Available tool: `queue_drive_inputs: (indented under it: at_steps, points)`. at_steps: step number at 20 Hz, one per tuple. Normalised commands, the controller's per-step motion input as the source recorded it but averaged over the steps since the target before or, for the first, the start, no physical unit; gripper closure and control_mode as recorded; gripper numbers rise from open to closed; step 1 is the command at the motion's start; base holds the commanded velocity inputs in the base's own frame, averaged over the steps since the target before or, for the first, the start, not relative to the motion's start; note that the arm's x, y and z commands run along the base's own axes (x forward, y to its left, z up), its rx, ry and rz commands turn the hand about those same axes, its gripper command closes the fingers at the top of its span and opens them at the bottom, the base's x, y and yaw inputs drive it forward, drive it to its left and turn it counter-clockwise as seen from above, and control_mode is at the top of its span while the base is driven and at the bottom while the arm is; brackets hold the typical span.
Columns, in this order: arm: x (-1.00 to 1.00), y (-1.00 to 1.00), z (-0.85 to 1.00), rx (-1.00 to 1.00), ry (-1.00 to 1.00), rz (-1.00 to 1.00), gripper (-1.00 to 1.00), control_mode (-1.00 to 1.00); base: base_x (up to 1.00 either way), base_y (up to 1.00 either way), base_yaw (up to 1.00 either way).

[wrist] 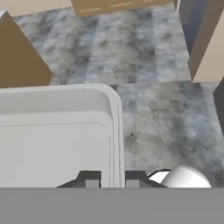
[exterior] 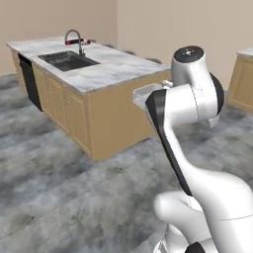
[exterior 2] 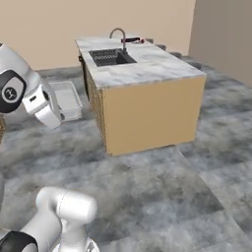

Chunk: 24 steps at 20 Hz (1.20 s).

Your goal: Retrieve the tupperware and aluminum foil from the cabinet and place them on the dining counter near the plate with steak and bell pepper to prepare for storing leftovers.

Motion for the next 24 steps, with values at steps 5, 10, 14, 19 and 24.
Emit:
queue_drive_inputs:
  at_steps: [5, 10, 14, 19, 24]
  points:
    - [0.0, 0.0, 0.0, 0.0, 0.0, 0.0, 1.0, 1.0, 0.91, 0.39, -0.46]
    - [0.0, 0.0, 0.0, 0.0, 0.0, 0.0, 1.0, 1.0, 0.93, 0.23, -0.47]
    - [0.0, 0.0, 0.0, 0.0, 0.0, 0.0, 1.0, 1.0, 0.78, 0.04, -0.55]
    - [0.0, 0.0, 0.0, 0.0, 0.0, 0.0, 1.0, 1.0, 0.69, 0.0, -0.59]
    - [0.0, 0.0, 0.0, 0.0, 0.0, 0.0, 1.0, 1.0, 0.86, 0.0, -0.53]
